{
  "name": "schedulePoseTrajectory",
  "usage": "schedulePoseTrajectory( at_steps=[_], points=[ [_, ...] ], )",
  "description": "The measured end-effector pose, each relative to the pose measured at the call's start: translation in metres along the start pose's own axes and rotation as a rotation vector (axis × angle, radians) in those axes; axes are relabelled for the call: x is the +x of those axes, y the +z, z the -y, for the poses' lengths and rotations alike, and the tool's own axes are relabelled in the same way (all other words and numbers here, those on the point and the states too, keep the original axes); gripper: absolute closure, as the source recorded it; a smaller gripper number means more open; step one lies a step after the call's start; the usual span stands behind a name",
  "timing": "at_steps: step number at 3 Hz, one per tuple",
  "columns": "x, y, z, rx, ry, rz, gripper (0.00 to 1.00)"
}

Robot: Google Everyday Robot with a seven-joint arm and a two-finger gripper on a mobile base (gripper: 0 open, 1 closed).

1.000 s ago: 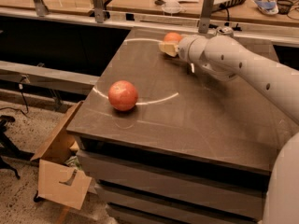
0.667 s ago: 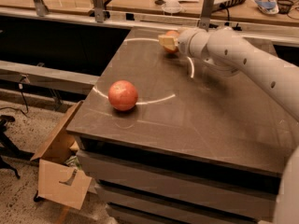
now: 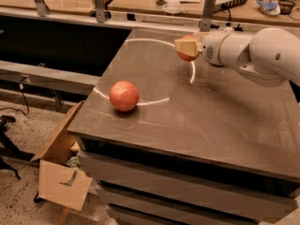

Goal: Move orange near apple

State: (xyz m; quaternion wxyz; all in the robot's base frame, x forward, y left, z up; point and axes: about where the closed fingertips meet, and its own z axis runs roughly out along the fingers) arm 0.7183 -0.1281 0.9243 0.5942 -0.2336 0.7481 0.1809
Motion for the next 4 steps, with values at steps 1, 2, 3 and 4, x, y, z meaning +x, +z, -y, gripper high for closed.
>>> schedulePoseTrajectory(
  at_steps=[1, 2, 3, 4],
  points=[
    [0.001, -0.062, -0.032, -0.116, 0.034, -0.052, 1.00],
    [0.014, -0.104, -0.103, -0.326, 0.061, -0.100, 1.00],
    [0.024, -0.117, -0.149, -0.421, 0.005, -0.091, 1.00],
    [0.031, -0.117, -0.181, -0.458, -0.042, -0.056, 1.00]
  ],
)
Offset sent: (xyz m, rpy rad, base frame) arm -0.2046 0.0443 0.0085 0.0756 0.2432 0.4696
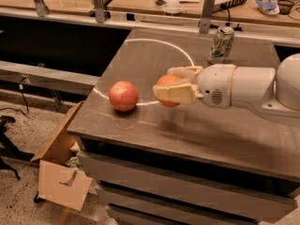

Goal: Move orange near apple

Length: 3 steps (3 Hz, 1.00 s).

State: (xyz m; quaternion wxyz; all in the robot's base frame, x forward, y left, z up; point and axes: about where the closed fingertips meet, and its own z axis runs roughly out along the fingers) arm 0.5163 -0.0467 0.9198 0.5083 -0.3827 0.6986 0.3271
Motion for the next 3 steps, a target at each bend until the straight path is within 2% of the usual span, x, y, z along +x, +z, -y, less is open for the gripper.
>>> schedulePoseTrajectory(
  at_steps=[1, 2, 3],
  points=[
    [0.016, 0.030, -0.005, 0.018, -0.048, 0.012, 1.00],
    [0.029, 0.051, -0.004, 0.039, -0.065, 0.004, 0.98],
    [0.031, 0.057, -0.003, 0.057, -0.058, -0.003, 0.75]
  ],
)
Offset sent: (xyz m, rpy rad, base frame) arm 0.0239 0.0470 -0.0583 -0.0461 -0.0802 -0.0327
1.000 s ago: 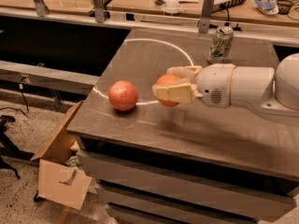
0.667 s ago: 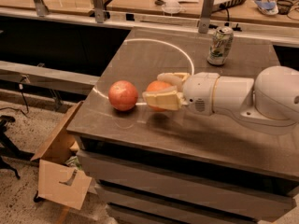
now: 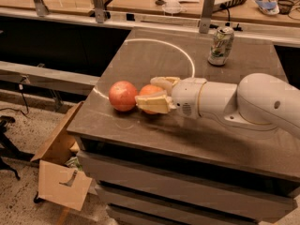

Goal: Move orange near apple

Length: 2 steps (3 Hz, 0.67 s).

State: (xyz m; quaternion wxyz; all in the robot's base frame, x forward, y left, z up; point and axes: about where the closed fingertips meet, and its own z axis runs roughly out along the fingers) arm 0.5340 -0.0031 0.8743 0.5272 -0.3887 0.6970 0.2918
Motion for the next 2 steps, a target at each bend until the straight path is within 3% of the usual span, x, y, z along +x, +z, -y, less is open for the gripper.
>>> schedulePoseTrajectory(
  at_steps=[1, 2],
  points=[
    [-0.0015, 0.0006, 0.0020, 0.019, 0.012, -0.005, 0.44],
    [-0.0019, -0.0002, 0.0035, 0.028, 0.020, -0.008, 0.21]
  ],
)
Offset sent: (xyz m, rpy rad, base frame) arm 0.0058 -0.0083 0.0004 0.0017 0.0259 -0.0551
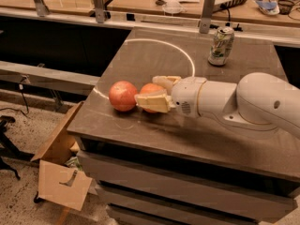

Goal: Move orange near apple

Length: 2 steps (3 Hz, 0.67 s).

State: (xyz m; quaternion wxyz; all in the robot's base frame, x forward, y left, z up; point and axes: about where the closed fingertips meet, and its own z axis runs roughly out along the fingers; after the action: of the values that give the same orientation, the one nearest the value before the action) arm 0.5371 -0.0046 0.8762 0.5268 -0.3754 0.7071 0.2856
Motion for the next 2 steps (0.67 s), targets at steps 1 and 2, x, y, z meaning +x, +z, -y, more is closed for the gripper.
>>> schedulePoseTrajectory(
  at_steps=[1, 2],
  points=[
    [0.0003, -0.0012, 0.0007, 0.009, 0.021, 0.000, 0.00],
    [0.0004, -0.0031, 0.0022, 0.019, 0.044, 0.010, 0.00]
  ],
)
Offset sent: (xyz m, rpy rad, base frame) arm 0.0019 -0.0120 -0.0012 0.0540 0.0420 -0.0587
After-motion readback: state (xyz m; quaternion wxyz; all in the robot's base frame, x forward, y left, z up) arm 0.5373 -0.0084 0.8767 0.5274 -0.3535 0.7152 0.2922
